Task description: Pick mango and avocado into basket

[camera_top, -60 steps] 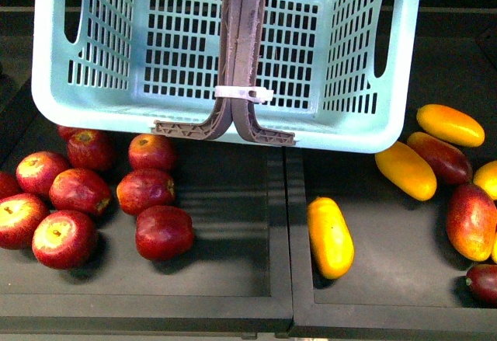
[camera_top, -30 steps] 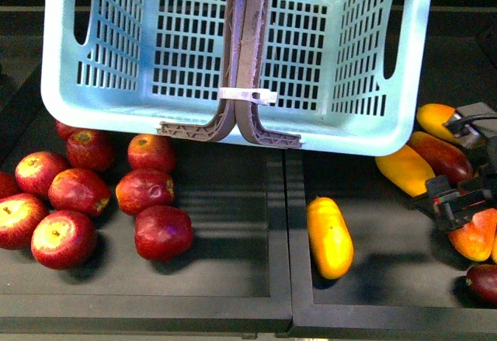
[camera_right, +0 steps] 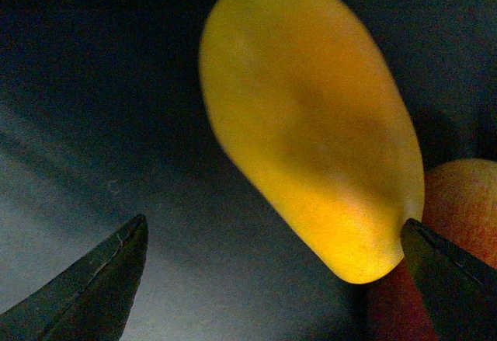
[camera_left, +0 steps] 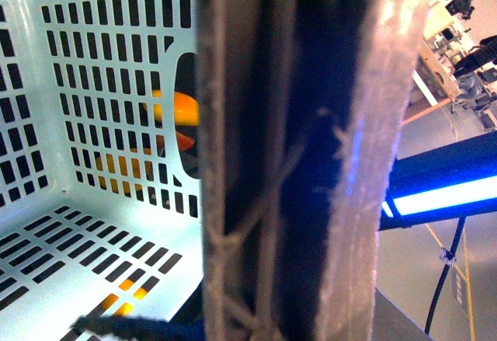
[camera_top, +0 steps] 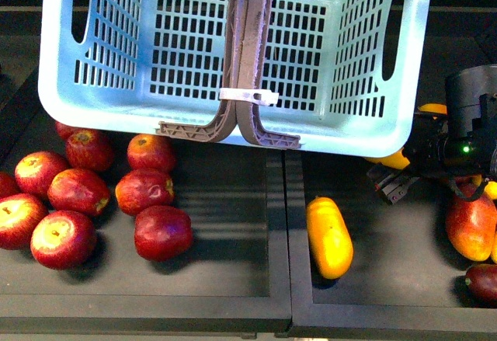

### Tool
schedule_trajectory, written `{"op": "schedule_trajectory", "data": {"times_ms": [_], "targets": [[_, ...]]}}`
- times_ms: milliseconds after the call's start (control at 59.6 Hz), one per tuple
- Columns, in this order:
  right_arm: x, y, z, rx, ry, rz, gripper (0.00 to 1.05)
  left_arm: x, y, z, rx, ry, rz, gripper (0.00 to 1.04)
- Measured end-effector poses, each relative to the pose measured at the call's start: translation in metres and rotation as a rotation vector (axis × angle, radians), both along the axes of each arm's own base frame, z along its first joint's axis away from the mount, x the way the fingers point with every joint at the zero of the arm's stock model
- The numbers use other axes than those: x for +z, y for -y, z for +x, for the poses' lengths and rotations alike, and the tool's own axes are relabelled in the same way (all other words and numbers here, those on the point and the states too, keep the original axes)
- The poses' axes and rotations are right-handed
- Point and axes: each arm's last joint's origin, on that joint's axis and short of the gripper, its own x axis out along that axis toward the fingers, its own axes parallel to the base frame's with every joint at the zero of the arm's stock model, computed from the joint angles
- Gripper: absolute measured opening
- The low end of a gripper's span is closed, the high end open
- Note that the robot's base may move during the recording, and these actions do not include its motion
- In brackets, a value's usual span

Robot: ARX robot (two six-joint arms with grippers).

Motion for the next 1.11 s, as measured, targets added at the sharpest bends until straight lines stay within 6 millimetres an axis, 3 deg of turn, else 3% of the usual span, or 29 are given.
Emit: {"op": "schedule_trajectory", "data": {"times_ms": [436, 856, 1108], "targets": [[0.004, -0.002, 0.016, 0.051, 0.079, -0.017, 0.96, 0.0, 0.0, 0.0, 0.0, 0.0, 0.0, 0.15], [-0.019, -0.009, 0.035, 0.199, 0.127, -0.066, 0.96, 0.0, 0.0, 0.0, 0.001, 0.0, 0.0, 0.15], [-0.025, -0.007, 0.047, 0.192, 0.094, -0.084, 0.96, 0.0, 0.0, 0.0, 0.0, 0.0, 0.0, 0.15]]}}
